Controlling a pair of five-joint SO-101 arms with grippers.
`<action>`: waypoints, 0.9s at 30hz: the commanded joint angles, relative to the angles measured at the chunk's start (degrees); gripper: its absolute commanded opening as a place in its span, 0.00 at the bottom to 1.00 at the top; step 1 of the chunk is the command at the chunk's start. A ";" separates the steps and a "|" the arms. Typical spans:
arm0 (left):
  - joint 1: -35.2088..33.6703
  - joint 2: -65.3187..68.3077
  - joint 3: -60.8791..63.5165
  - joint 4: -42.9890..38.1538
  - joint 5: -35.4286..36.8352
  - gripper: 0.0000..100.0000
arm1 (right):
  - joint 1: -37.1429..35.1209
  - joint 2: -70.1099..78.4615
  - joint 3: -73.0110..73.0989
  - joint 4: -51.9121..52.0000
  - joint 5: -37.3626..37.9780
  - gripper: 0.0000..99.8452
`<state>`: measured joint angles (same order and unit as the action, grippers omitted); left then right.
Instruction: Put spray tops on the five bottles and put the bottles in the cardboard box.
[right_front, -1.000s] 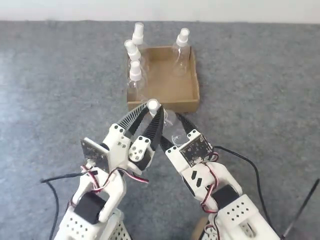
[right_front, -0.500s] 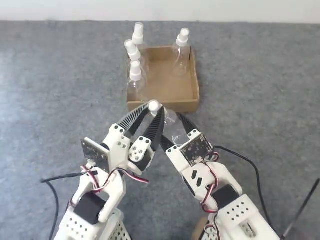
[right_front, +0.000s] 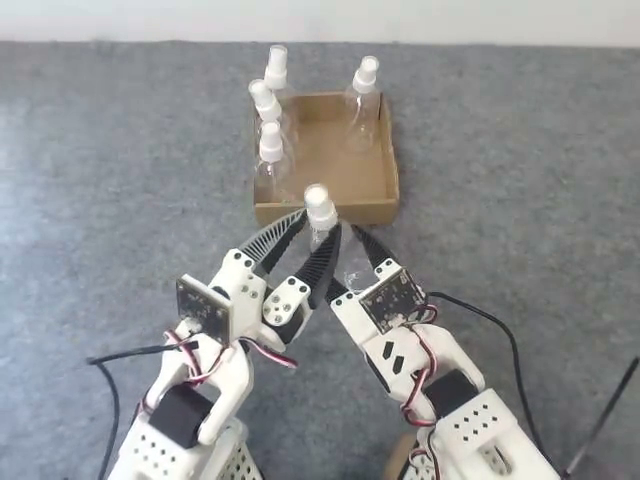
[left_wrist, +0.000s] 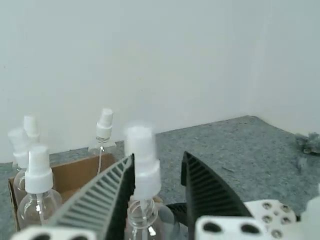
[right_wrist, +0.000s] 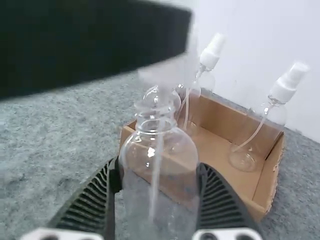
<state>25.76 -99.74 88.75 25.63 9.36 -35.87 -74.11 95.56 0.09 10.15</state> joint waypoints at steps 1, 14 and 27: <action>0.44 -0.26 -2.51 4.04 -0.35 0.16 | -0.04 -1.19 1.23 0.13 0.79 0.04; -3.34 -0.62 -7.52 7.47 -0.18 0.16 | -0.13 -1.19 1.23 1.71 0.79 0.04; -11.87 -0.70 -8.92 7.30 -0.18 0.15 | -0.04 -1.19 1.23 1.45 0.44 0.04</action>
<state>16.53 -99.65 83.12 32.75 9.36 -35.87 -74.11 95.56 1.58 10.07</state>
